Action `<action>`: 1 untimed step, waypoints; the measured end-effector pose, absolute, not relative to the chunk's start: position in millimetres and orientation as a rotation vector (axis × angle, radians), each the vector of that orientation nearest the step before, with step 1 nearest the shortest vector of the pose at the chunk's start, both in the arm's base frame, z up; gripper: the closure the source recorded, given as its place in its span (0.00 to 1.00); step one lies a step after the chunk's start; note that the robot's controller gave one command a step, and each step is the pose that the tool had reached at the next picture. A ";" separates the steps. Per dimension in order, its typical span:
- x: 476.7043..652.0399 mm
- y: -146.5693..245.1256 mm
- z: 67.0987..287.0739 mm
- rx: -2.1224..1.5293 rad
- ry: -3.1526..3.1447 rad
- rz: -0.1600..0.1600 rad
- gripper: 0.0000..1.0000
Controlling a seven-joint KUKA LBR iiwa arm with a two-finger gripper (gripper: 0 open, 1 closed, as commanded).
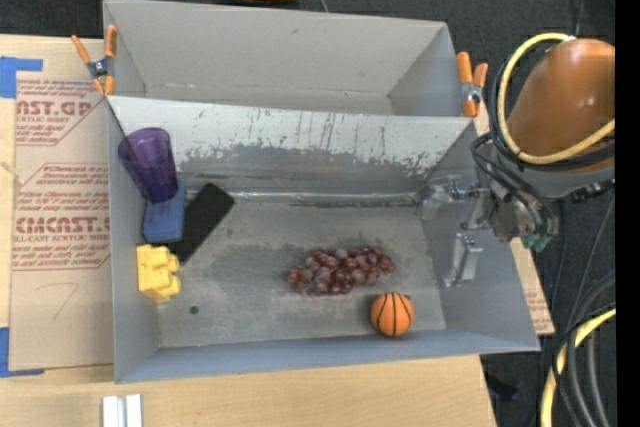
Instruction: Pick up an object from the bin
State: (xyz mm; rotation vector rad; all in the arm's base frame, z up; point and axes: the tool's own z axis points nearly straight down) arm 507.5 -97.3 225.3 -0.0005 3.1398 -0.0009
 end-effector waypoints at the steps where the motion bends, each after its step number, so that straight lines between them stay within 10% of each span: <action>1: 507.5 -97.3 225.3 -0.001 3.140 -0.001 0.00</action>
Offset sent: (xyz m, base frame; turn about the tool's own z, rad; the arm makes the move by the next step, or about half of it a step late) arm 0.0137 0.0010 0.0209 -0.3260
